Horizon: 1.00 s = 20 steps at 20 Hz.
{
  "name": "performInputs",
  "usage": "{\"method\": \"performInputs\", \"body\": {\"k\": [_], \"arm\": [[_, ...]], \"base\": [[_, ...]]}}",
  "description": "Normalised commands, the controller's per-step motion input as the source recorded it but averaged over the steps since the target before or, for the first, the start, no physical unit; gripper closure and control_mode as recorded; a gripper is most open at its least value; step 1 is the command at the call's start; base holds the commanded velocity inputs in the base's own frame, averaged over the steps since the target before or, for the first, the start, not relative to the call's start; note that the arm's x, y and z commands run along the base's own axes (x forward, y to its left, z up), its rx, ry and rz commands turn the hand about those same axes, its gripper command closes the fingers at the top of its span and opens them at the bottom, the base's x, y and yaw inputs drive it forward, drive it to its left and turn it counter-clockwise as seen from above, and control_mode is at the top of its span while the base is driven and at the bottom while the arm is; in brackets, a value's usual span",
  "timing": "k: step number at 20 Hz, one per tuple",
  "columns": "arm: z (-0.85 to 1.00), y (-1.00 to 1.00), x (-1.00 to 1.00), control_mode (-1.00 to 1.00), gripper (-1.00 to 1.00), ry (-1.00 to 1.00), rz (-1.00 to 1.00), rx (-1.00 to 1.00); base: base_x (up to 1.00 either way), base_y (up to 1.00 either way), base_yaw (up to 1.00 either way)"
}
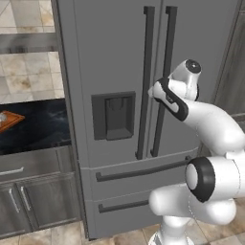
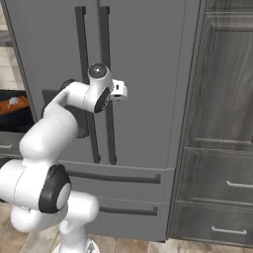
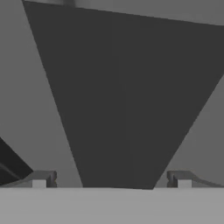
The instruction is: Retrieve a lemon from the fridge and place it on the cutting board with the fish.
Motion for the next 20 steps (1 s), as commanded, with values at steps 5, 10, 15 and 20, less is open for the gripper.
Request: {"method": "performInputs", "body": {"k": [5,10,15,20], "arm": [[0.0,-0.08,0.3,-1.0,-1.0,-0.08,0.08,0.03],[0.0,0.0,0.31,-1.0,1.0,-0.11,0.01,0.0],[0.08,-0.03,0.07,-1.0,1.0,0.06,0.0,0.0],[0.23,-0.54,-0.2,-1.0,1.0,0.26,-0.11,0.0]], "base": [[0.0,0.0,0.0],[0.0,0.0,0.0],[0.0,0.0,0.0],[0.0,0.0,0.0]]}}
